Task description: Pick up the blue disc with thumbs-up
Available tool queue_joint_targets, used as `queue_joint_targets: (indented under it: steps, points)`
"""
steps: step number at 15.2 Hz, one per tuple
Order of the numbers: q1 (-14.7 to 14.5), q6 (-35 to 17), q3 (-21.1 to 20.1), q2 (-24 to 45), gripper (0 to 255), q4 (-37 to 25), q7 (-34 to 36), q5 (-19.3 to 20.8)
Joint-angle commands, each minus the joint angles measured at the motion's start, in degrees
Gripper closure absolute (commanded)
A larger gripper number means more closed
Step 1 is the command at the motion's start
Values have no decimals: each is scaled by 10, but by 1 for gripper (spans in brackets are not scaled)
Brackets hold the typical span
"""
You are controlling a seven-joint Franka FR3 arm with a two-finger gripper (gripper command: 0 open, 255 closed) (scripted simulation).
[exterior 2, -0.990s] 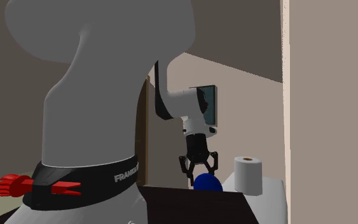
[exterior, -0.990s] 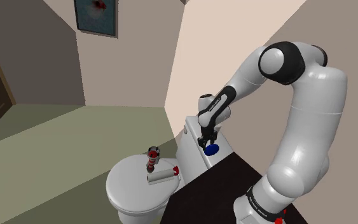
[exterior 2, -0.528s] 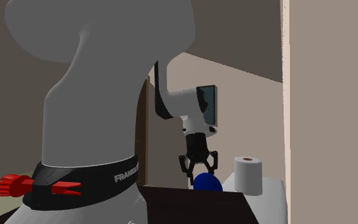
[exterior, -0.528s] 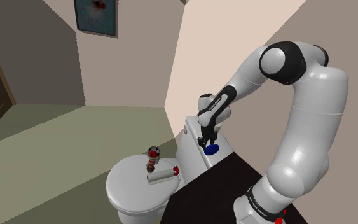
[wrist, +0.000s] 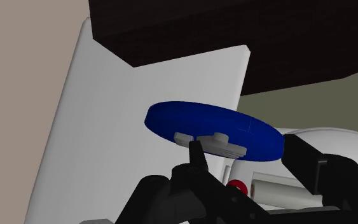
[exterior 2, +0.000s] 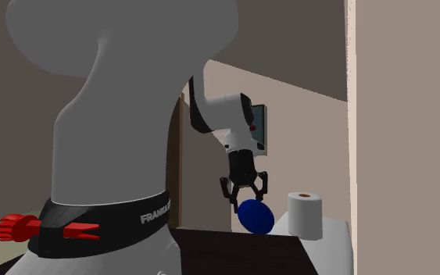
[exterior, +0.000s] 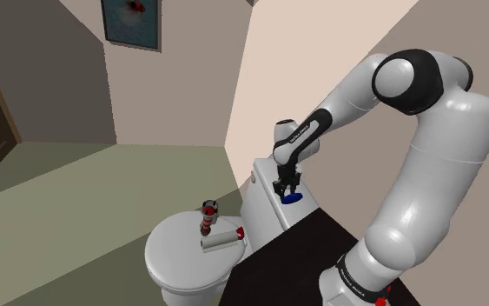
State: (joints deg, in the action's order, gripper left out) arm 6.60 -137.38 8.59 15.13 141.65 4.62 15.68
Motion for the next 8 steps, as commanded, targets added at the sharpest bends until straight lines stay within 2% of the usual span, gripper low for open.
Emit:
queue_joint_targets:
  steps: [1,8]
  points:
    - [-1,15,0,-16,255,1,-3,-1]
    - [-2,54,-1,-57,255,3,-10,-4]
